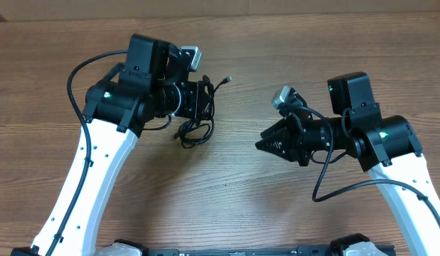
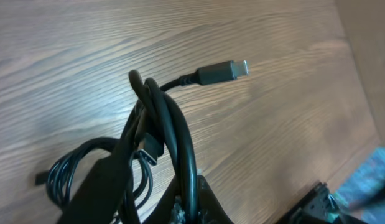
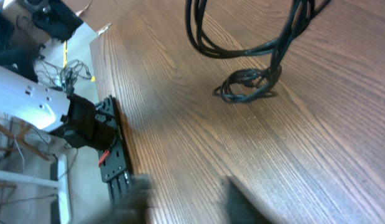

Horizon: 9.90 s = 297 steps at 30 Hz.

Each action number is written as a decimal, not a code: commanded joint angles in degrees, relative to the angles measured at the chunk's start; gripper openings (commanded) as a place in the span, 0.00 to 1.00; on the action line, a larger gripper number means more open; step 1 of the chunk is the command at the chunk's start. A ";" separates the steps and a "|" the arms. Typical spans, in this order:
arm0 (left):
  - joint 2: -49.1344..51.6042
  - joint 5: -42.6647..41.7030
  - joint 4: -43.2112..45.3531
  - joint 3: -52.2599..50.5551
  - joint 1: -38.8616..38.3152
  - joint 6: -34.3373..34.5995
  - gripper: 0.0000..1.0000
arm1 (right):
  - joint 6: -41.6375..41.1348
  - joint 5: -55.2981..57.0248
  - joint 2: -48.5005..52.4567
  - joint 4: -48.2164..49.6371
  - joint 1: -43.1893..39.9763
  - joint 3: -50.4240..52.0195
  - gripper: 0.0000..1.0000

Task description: Untangle cables

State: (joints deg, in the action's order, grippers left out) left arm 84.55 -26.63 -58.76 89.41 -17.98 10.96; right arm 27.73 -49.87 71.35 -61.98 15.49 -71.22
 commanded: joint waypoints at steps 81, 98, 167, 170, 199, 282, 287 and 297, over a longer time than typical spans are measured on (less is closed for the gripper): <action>-0.37 -32.44 11.78 1.11 0.66 -3.02 0.04 | -24.22 12.59 1.05 -1.38 0.22 -1.16 1.00; -0.37 -34.88 11.91 1.11 0.26 -3.23 0.04 | -38.14 15.02 11.87 4.44 0.33 -1.16 1.00; -0.22 -25.11 -5.46 1.07 -5.20 -14.21 0.33 | -24.65 -3.87 -9.25 22.23 0.22 -1.18 0.04; -0.22 -23.06 -5.25 1.07 -5.20 -14.21 0.04 | -24.63 -3.78 -9.25 21.20 0.20 -1.18 0.04; -0.24 -12.70 0.28 1.07 0.35 -16.65 0.04 | -24.65 25.33 -9.25 -5.92 0.20 -1.18 0.04; -4.04 -24.30 2.95 1.09 -8.37 -22.53 0.04 | -63.98 62.95 -4.98 -14.88 4.26 -1.18 0.04; -7.45 -25.62 3.26 1.09 -1.95 -22.12 0.04 | -63.98 63.14 -4.98 -14.84 4.26 -1.18 0.04; -10.21 -30.69 2.60 1.09 7.89 -22.10 0.04 | -63.98 63.12 -5.01 -13.99 4.26 -1.18 0.04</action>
State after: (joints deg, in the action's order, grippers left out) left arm 77.69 -54.87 -56.58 89.23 -14.13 -10.07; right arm -35.75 3.90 66.32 -73.41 21.41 -73.45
